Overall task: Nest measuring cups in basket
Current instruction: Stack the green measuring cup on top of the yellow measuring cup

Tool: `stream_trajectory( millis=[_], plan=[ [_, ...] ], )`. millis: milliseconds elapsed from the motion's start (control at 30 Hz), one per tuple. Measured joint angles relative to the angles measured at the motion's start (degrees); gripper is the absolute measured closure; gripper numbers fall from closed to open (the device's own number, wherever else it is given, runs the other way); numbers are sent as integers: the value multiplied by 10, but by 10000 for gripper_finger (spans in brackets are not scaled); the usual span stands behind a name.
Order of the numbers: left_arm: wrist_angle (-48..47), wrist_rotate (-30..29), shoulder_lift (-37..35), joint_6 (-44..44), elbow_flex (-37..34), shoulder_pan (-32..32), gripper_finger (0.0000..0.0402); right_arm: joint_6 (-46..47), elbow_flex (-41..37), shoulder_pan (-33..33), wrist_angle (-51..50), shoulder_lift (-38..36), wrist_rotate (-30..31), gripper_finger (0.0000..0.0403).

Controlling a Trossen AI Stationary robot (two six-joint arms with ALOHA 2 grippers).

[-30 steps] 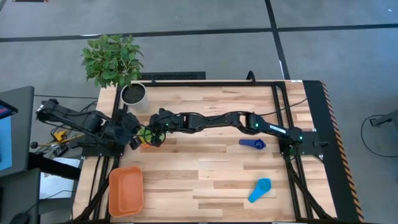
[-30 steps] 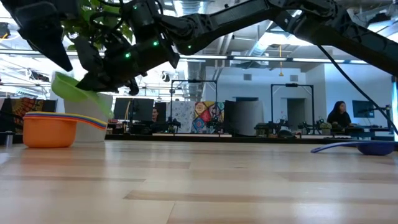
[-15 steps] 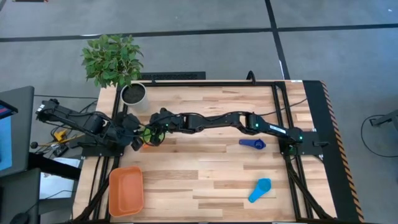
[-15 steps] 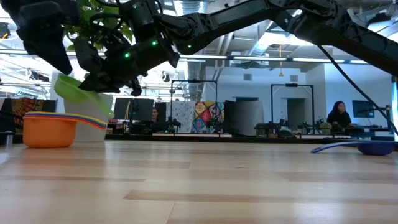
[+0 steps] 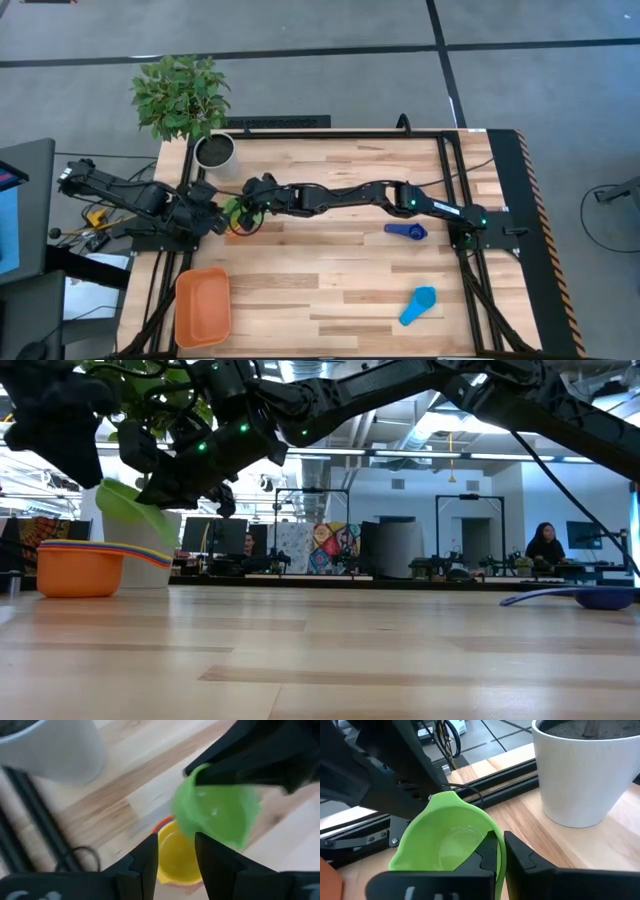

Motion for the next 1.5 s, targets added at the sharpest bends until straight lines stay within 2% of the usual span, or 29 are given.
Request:
stream_trajectory(
  millis=[300,767,1033,1233,1300,1500],
  plan=[
    [20,-23,47,4,0,0,285,5,8,2,-22,0,9,372],
    [32,-26,38,-7,16,0,285,31,10,-1,-37,0,18,371],
    [42,2,37,-2,16,-1,285,32,10,-1,-44,0,20,373],
    [78,51,37,45,18,-1,285,32,10,-2,-46,0,33,371],
    [74,41,37,47,18,-1,285,32,10,-2,-46,0,33,372],
    [73,-39,37,37,17,-1,285,31,10,2,-47,0,32,374]
  ],
)
